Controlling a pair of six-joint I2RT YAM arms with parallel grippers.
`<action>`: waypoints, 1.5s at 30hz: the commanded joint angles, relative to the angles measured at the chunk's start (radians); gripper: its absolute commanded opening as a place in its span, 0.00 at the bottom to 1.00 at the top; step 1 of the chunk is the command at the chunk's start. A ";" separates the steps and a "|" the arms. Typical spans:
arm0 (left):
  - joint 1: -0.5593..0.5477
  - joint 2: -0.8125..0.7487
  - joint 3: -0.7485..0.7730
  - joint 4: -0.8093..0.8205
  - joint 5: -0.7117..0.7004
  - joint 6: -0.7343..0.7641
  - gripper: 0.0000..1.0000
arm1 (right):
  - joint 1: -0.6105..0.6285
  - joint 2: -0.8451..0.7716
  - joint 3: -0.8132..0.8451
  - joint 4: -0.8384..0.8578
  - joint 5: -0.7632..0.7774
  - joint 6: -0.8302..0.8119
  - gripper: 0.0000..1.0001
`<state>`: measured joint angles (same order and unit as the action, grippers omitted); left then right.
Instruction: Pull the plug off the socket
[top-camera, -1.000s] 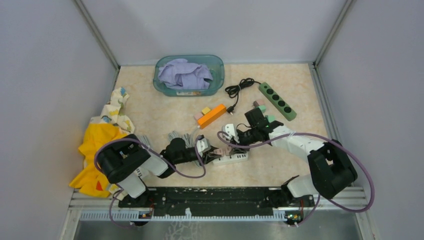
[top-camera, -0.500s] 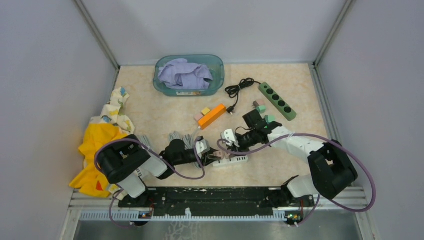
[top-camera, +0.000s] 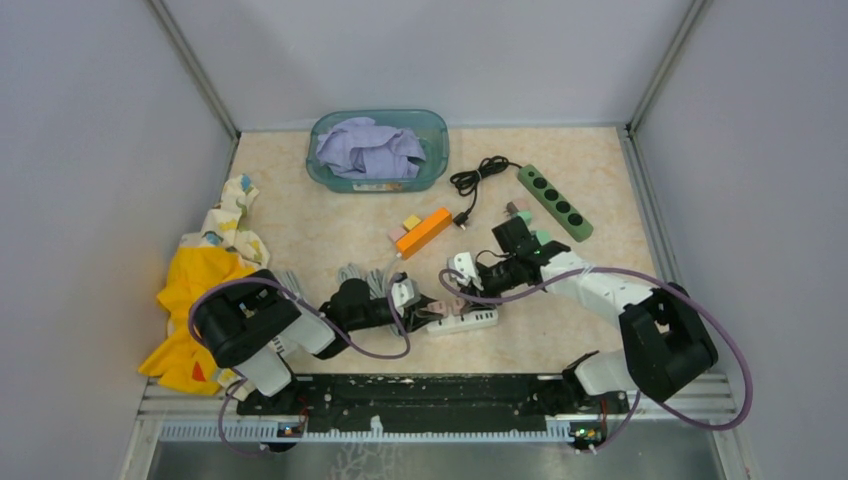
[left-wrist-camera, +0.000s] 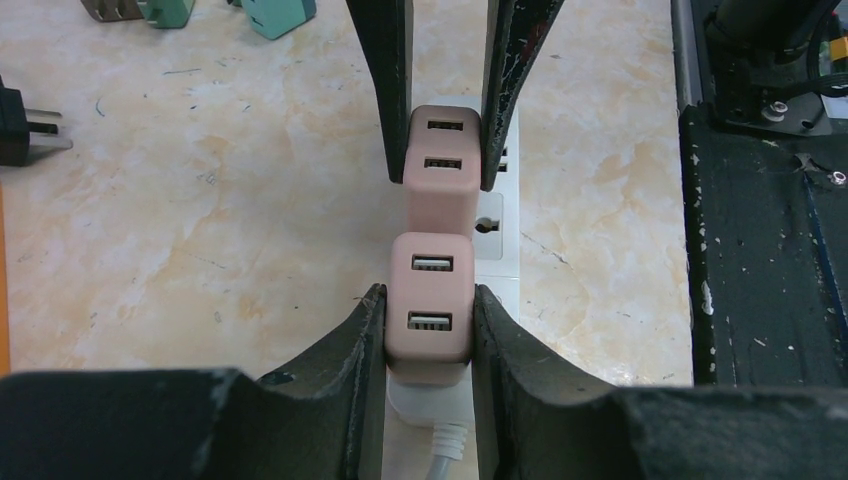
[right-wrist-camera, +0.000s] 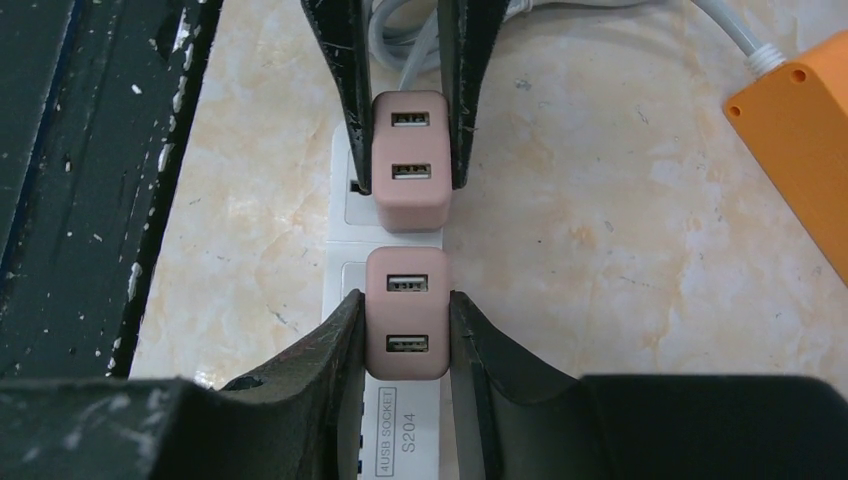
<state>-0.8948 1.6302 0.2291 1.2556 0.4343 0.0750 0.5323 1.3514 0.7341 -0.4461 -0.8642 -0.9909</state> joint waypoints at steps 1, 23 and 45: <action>-0.003 0.009 -0.028 -0.088 0.010 -0.017 0.00 | -0.012 -0.023 0.054 -0.140 -0.119 -0.186 0.00; -0.004 0.016 -0.035 -0.087 0.005 -0.017 0.00 | -0.023 -0.083 0.027 -0.023 -0.062 -0.089 0.00; -0.004 0.008 -0.024 -0.103 0.003 -0.026 0.01 | -0.059 -0.118 0.077 -0.045 -0.153 -0.020 0.00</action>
<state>-0.9009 1.6299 0.2199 1.2537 0.4301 0.0639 0.5091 1.2896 0.7429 -0.4976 -0.9886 -1.0073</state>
